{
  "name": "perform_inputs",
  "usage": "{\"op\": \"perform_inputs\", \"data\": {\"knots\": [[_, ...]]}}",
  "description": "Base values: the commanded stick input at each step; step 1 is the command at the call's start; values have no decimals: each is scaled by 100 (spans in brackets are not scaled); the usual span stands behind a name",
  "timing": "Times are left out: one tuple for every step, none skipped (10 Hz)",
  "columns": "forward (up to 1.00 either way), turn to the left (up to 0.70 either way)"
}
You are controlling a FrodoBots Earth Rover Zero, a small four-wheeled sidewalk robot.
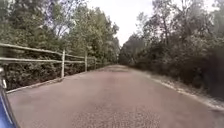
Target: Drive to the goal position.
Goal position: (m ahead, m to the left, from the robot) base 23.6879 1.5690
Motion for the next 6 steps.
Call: {"op": "perform_inputs", "data": {"knots": [[70, 0], [70, 0], [70, 0], [70, 0], [70, 0], [70, 0]]}}
